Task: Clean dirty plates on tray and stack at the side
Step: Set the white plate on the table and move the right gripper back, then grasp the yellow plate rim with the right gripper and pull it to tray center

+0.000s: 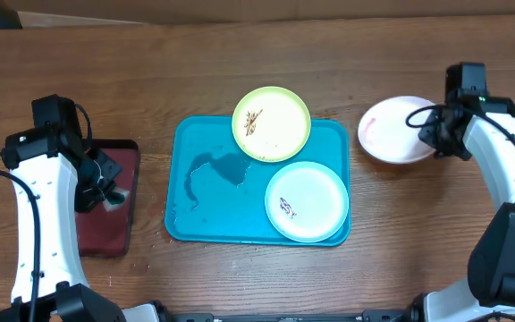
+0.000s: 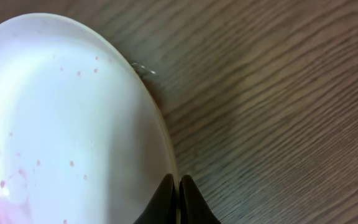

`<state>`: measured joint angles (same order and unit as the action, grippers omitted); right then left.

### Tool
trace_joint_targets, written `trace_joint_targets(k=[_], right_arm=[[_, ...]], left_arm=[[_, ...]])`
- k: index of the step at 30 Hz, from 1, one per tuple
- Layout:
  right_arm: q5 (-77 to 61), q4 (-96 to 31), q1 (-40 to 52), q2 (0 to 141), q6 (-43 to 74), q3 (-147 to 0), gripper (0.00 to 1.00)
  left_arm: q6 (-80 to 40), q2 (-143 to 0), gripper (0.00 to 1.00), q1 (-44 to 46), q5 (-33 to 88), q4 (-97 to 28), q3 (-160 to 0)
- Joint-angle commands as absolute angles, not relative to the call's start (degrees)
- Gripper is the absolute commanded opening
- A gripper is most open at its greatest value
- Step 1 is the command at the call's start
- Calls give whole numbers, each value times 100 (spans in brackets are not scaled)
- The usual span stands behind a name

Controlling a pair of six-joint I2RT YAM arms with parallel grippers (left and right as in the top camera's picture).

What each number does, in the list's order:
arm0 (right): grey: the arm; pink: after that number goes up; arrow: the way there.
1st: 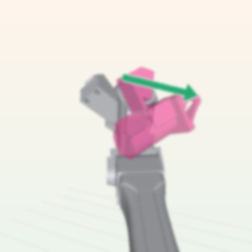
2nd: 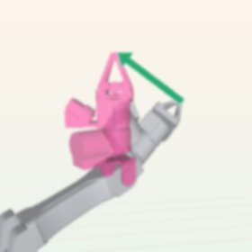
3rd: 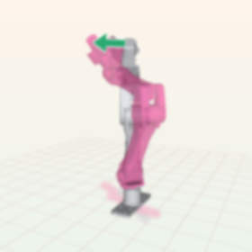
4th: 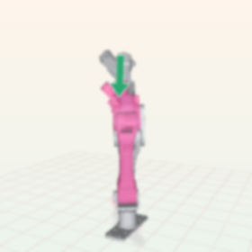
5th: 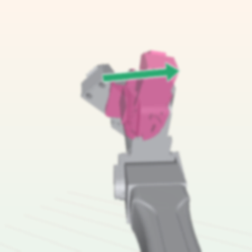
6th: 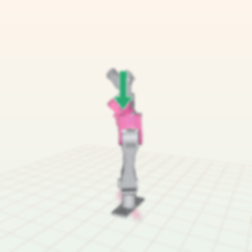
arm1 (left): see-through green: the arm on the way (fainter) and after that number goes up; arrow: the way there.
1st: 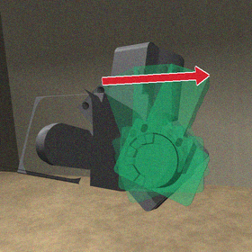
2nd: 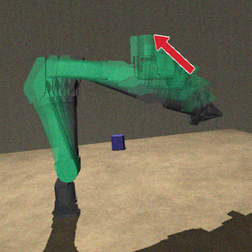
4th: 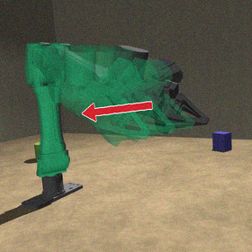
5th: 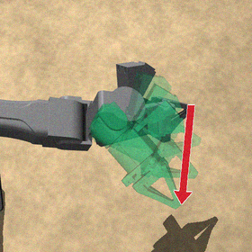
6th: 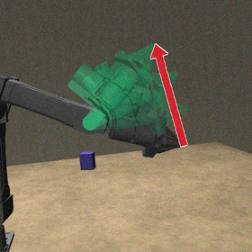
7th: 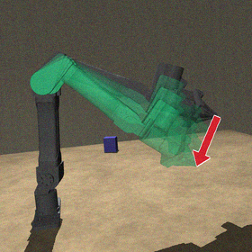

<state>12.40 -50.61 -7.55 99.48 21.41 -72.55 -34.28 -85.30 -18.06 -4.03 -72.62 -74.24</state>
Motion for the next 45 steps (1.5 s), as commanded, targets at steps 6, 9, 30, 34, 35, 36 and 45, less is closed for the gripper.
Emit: trace_joint_targets(k=[6,9,30,34,35,36,45], right_arm=[[622,-4609,-812,9806,2298,-6925,38],[-150,-4611,-799,9806,2228,-6925,39],[45,-2871,1892,10086,2943,-6925,56],[-16,-2738,2027,10438,3454,-6925,56],[-137,-2659,2053,10530,3454,-6925,56],[-248,-2587,2058,10591,3452,-6925,57],[-716,-2257,2213,10962,3454,-6925,57]], left_arm=[[-3319,-8508,4,-1835,-333,-7253,-7384],[-3319,-8508,4,-1835,-331,-7251,-7384],[-3295,-8508,4,-1835,-333,-7210,-7384],[-3295,-8508,4,-1835,-333,-7210,-7384],[-3295,-8508,4,-1835,-333,-7210,-7384],[-3295,-8508,4,-1835,-333,-7210,-7384],[-3295,-8508,4,-1835,-333,-7190,-7384]])
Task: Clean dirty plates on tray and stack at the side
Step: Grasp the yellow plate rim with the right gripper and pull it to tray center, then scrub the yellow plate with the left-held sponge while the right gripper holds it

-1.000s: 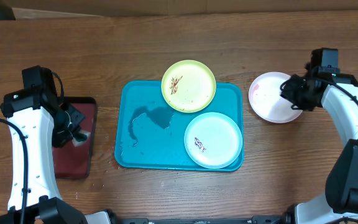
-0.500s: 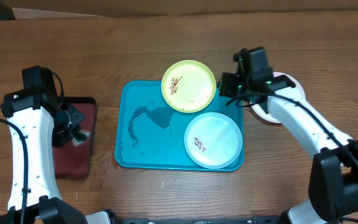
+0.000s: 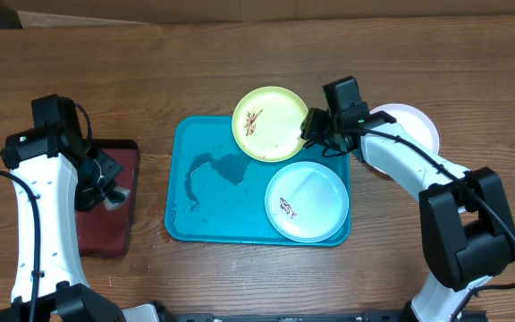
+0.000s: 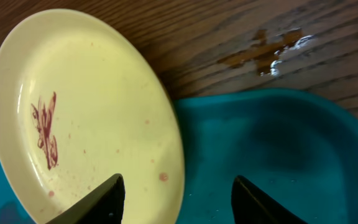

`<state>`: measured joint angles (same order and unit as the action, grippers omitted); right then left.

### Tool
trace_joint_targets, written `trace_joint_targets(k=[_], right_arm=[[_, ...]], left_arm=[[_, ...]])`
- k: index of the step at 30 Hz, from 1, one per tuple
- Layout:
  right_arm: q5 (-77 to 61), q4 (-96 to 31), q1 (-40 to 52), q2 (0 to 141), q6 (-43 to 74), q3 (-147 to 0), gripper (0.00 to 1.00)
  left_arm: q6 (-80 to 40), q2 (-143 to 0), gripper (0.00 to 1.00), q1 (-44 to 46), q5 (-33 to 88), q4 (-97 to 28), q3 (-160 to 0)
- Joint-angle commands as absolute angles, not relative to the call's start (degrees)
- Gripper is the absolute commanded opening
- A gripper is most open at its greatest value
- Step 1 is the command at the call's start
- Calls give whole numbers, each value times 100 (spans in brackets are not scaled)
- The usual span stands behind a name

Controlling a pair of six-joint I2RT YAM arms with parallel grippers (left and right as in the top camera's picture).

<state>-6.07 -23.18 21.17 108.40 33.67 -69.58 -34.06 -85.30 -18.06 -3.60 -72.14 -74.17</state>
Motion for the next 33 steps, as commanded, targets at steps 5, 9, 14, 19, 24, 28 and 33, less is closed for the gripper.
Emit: trace_joint_targets(k=[5,9,14,19,24,28,33], right_arm=[[-687,-2281,2244,11209,3459,-6925,56],[-650,-2244,2244,11371,3505,-6925,56],[-696,-2171,2246,11459,3500,-6925,32],[-956,-2095,2287,11467,3498,-6925,15],[-969,-2078,2512,11467,3498,-6925,8],[-1177,-1984,2801,11467,3498,-6925,4],[-1210,-1739,3269,11467,3500,-6925,4]], left_arm=[[-3295,-8508,4,-1835,-331,-7192,-7384],[-3295,-8508,4,-1835,-331,-7194,-7384],[-3297,-8508,4,-1835,-331,-7192,-7384],[-3297,-8508,4,-1835,-329,-7190,-7384],[-3295,-8508,4,-1835,-287,-7170,-7384],[-3131,-8508,4,-1833,10,-7116,-7382],[-2477,-8508,4,-1765,797,-6849,-7284]])
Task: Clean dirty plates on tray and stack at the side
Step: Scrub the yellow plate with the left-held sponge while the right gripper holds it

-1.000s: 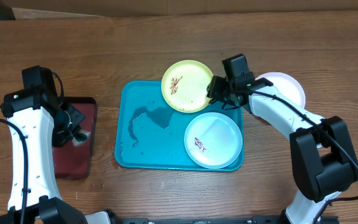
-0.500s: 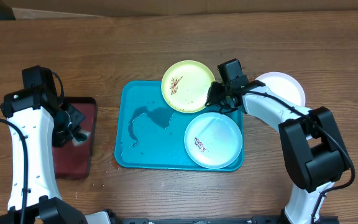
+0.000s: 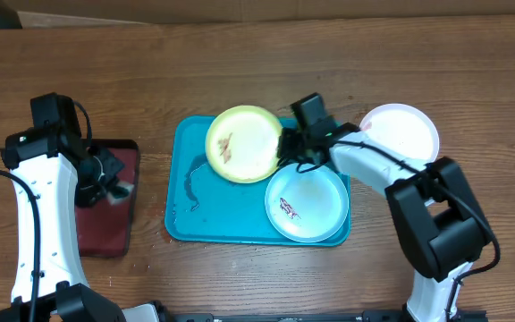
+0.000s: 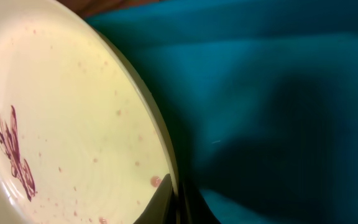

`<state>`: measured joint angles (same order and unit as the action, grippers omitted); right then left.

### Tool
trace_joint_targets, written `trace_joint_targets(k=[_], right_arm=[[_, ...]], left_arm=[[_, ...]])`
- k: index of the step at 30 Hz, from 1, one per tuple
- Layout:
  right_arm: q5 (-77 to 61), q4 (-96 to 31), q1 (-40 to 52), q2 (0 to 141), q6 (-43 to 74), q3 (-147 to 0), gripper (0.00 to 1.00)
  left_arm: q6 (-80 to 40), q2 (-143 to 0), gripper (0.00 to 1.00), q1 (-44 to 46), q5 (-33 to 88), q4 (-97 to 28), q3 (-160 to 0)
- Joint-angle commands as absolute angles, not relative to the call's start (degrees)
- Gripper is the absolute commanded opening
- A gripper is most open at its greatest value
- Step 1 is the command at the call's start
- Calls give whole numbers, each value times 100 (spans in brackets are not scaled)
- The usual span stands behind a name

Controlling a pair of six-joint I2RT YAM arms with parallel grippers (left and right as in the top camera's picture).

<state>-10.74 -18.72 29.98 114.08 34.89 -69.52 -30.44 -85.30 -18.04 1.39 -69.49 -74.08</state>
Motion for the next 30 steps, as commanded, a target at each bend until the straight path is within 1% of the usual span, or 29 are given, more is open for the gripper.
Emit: trace_joint_targets(k=[1,7,9,11,14,18,23,26,30], right_arm=[[-1208,-1699,3354,11467,3500,-6925,4],[-871,-1601,3865,11467,3605,-6925,4],[-521,-1772,4032,11469,3605,-6925,6],[-454,-1887,4080,11469,3605,-6925,6],[-460,-2078,4088,11469,3605,-6925,9],[-464,-2224,4088,11467,3603,-6928,9],[-762,-2217,4088,11467,3605,-6928,11],[-871,-2237,4088,11467,3610,-6928,11],[-864,-2377,4088,11467,4036,-6928,11]], left_arm=[[-2394,-8508,4,-1726,904,-6796,-7244],[-2265,-8508,4,-1363,1044,-6490,-6895],[-2263,-8508,4,-1133,1039,-6418,-6807],[-2206,-8508,4,-1000,1041,-6329,-6807],[-2117,-8508,4,-788,1059,-6136,-6807],[-1984,-8508,4,-462,1059,-5992,-6807],[-1997,-8525,4,64,1055,-5957,-6803],[-2224,-8600,4,375,921,-5929,-6796],[-2902,-8777,4,633,646,-5905,-6796]])
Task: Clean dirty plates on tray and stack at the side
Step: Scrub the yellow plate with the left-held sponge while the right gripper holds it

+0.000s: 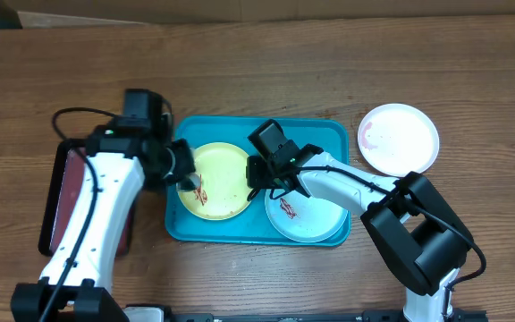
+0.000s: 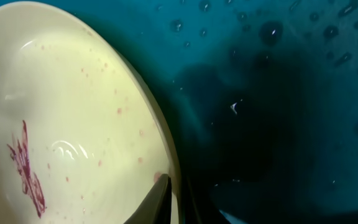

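Note:
A yellow plate [image 1: 222, 183] with a red smear lies in the left half of the teal tray [image 1: 320, 134]. My right gripper [image 1: 256, 172] is shut on its right rim. The right wrist view shows that rim pinched between the fingers [image 2: 166, 196], with the plate [image 2: 73, 124] on wet tray floor [image 2: 278, 93]. My left gripper [image 1: 184, 172] sits at the plate's left edge, shut on a pale sponge. A white plate [image 1: 316, 219] with a dark stain lies in the tray's near right corner.
A white plate with faint pink marks [image 1: 399, 137] rests on the table right of the tray. A dark red tray [image 1: 61, 201] lies at the left, partly under my left arm. The table is brown wood.
The yellow plate has moved from the tray's far edge down into its left half, still held by my right gripper. My left arm has come from the dark red tray to the plate's left edge.
My right gripper was shut on the pink-marked plate's rim at the right of the table. It then stood open at the yellow plate's rim, with that plate left on the table. It then gripped the yellow plate, which now lies further left in the tray.

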`<state>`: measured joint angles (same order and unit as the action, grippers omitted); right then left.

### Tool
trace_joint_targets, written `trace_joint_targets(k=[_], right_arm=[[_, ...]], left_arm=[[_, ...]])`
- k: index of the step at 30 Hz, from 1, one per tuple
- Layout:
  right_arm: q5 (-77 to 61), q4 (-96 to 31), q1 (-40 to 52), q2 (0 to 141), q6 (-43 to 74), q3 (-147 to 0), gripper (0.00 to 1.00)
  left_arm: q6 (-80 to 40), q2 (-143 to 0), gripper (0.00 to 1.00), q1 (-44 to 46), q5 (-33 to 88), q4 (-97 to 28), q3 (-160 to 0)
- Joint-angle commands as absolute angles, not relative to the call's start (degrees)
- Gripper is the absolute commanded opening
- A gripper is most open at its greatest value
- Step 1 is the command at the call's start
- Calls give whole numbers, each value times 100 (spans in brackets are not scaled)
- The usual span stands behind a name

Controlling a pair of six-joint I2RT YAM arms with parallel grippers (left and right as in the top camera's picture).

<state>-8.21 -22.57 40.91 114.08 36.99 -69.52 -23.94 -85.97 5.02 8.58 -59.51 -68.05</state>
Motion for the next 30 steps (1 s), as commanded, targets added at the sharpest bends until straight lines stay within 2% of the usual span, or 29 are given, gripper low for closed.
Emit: trace_joint_targets(k=[1,8,23,25,30], right_arm=[[-864,-2410,4088,11467,4189,-6928,10],[-1015,-2447,4088,11467,4831,-6928,4],[-993,-2436,4088,11469,4823,-6928,4],[-993,-2436,4088,11467,4821,-6928,4],[-902,-2458,4088,11467,4779,-6928,4]], left_arm=[[-3009,-8840,4,687,668,-5874,-6796],[-3520,-9522,4,1033,705,-5658,-6796],[-3542,-11030,4,1240,679,-5024,-6796],[-3439,-11133,4,1240,414,-5019,-6796],[-3428,-11281,4,1234,-1223,-5288,-6796]])
